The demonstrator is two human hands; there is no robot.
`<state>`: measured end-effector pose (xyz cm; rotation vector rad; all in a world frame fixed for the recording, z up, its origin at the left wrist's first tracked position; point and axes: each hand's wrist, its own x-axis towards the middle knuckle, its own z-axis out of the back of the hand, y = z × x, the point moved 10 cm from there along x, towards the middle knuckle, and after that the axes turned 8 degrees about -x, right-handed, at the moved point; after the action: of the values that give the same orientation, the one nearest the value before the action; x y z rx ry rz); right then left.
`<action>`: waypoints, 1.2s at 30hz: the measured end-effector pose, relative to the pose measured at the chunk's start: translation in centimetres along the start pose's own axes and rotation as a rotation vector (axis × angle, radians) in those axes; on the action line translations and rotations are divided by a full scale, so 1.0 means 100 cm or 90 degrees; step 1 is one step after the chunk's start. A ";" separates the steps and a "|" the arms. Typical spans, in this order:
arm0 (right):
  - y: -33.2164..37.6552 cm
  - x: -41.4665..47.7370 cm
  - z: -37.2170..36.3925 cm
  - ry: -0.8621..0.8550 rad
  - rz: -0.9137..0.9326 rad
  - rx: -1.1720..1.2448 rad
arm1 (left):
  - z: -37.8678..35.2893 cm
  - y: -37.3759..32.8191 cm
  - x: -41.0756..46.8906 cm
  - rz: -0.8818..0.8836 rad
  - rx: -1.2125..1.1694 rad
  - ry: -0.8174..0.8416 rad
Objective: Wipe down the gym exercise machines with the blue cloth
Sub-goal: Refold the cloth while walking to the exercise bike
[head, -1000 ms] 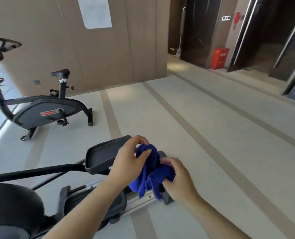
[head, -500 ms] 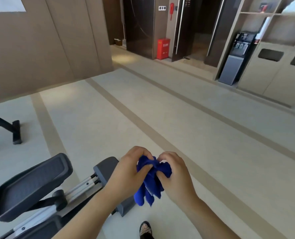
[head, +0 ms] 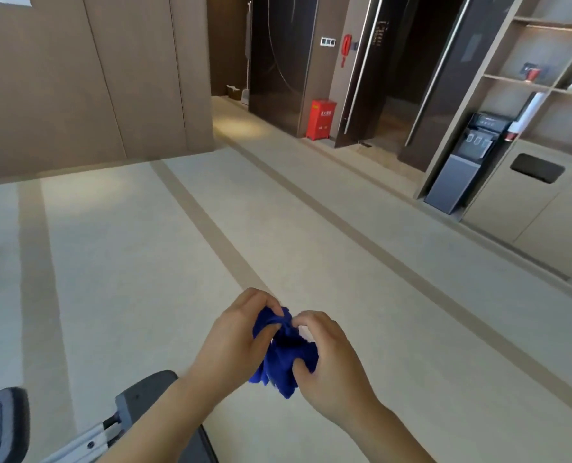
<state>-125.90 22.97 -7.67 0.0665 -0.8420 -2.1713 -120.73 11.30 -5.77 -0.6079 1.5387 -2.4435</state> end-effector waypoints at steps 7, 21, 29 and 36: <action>-0.066 0.121 -0.005 0.015 0.031 -0.003 | -0.002 0.032 0.135 0.005 0.027 -0.052; -0.161 0.453 -0.010 0.004 0.122 0.144 | 0.021 0.113 0.415 0.053 0.084 -0.123; -0.132 0.631 -0.075 0.066 0.194 0.214 | 0.114 0.215 0.498 0.147 0.125 -0.253; -0.078 0.797 -0.163 0.128 0.232 0.233 | 0.225 0.297 0.608 0.189 0.129 -0.283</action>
<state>-180.73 -37.61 -7.65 0.2871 -1.0347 -1.6252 -167.13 -42.68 -9.29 -0.7581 1.1028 -2.0330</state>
